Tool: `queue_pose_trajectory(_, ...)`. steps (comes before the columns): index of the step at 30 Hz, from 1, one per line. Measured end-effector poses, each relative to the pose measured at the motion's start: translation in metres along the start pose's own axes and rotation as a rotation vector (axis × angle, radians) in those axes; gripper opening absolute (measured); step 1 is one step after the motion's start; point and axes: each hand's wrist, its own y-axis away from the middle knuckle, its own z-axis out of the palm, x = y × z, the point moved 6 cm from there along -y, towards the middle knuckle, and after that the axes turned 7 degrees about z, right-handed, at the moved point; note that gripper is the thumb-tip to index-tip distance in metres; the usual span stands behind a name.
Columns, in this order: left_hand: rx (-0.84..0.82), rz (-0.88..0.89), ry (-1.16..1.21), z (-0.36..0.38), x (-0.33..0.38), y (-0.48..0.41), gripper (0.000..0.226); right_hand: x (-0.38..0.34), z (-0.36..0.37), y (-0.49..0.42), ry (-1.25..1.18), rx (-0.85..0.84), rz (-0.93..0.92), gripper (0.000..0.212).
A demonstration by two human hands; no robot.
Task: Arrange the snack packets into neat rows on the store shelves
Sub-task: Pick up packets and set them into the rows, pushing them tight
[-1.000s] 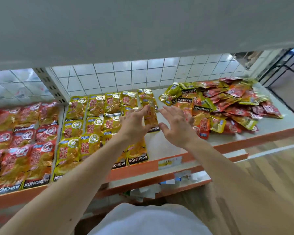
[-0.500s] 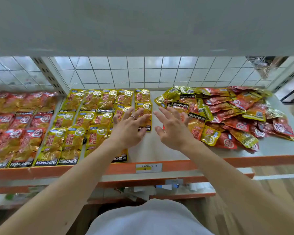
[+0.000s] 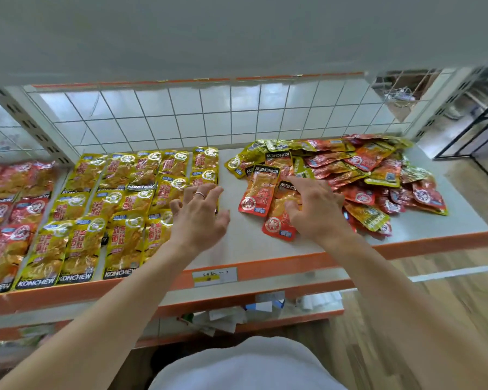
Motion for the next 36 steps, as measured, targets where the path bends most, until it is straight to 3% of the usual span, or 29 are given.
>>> queue_pose_trajectory(4,0.0,0.023,0.01,0.01,0.032,-0.009,0.051,0.04,-0.008,0.002,0.173,-0.08,0.21,0.063)
queue_pose_trajectory(9,0.008,-0.05,-0.008,0.014,0.055,-0.022,0.056,0.044,0.004,0.007,0.253,-0.164,0.227,0.062)
queue_pose_trajectory(13,-0.025,-0.049,-0.042,0.017,0.06,-0.03,0.06,0.048,-0.002,0.004,0.187,-0.157,0.26,0.048)
queue_pose_trajectory(17,-0.059,-0.109,0.147,0.022,0.063,-0.034,0.075,0.06,-0.017,0.008,0.166,-0.087,0.288,0.026)
queue_pose_trajectory(23,-0.032,-0.105,0.399,0.034,0.086,-0.026,0.075,0.092,-0.044,0.018,-0.352,0.016,0.409,0.014)
queue_pose_trajectory(26,0.002,-0.129,0.461,0.04,0.098,-0.02,0.067,0.103,-0.056,0.023,-0.539,0.079,0.452,0.02)
queue_pose_trajectory(29,0.097,-0.161,0.554,0.032,0.1,-0.018,0.044,0.106,-0.063,0.028,-0.689,0.107,0.4,0.038)
queue_pose_trajectory(31,0.157,-0.195,0.643,0.022,0.095,-0.017,0.031,0.101,-0.063,0.031,-0.773,0.049,0.344,0.044)
queue_pose_trajectory(34,0.238,-0.243,0.81,0.005,0.081,-0.019,0.028,0.092,-0.052,0.03,-1.034,-0.116,0.332,0.035)
queue_pose_trajectory(36,0.315,-0.269,0.966,-0.009,0.074,-0.019,0.023,0.081,-0.049,0.032,-1.127,-0.224,0.296,0.046)
